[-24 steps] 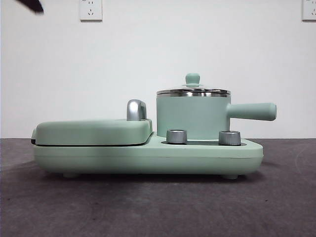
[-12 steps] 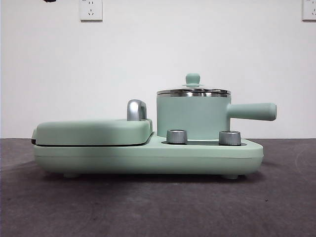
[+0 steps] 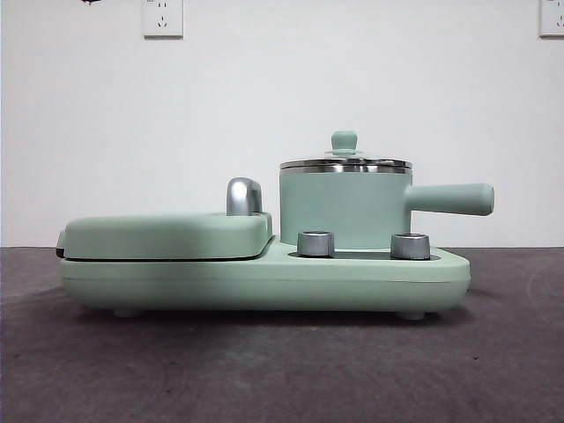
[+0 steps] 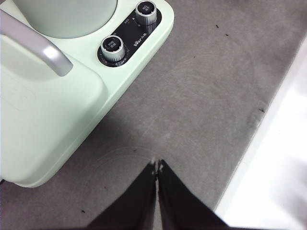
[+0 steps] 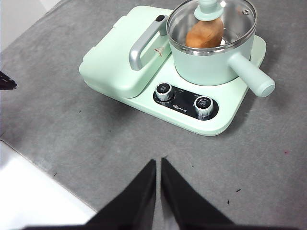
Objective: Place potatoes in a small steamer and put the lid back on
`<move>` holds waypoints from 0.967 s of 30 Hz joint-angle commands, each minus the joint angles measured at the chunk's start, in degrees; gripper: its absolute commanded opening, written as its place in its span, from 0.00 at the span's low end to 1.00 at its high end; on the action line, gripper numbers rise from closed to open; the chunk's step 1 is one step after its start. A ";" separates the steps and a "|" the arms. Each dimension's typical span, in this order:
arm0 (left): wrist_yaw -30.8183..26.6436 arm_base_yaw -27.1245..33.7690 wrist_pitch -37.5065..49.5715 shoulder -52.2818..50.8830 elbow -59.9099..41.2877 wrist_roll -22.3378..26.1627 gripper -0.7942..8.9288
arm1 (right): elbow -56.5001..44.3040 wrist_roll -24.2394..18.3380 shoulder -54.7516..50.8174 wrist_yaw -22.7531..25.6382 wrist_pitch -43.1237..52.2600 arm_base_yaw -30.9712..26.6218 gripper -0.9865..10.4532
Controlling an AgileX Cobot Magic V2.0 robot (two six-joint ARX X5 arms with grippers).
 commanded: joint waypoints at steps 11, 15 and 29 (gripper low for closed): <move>0.11 10.51 6.27 -6.03 -5.81 1.18 0.09 | 0.37 -0.46 0.26 0.07 0.61 0.39 0.10; 0.09 20.26 22.93 -16.68 -19.54 0.50 0.09 | 0.37 -0.46 0.28 0.07 0.61 0.39 0.10; -5.55 43.28 47.30 -53.31 -57.05 -10.36 0.09 | 0.37 -0.46 0.31 0.07 0.63 0.39 0.10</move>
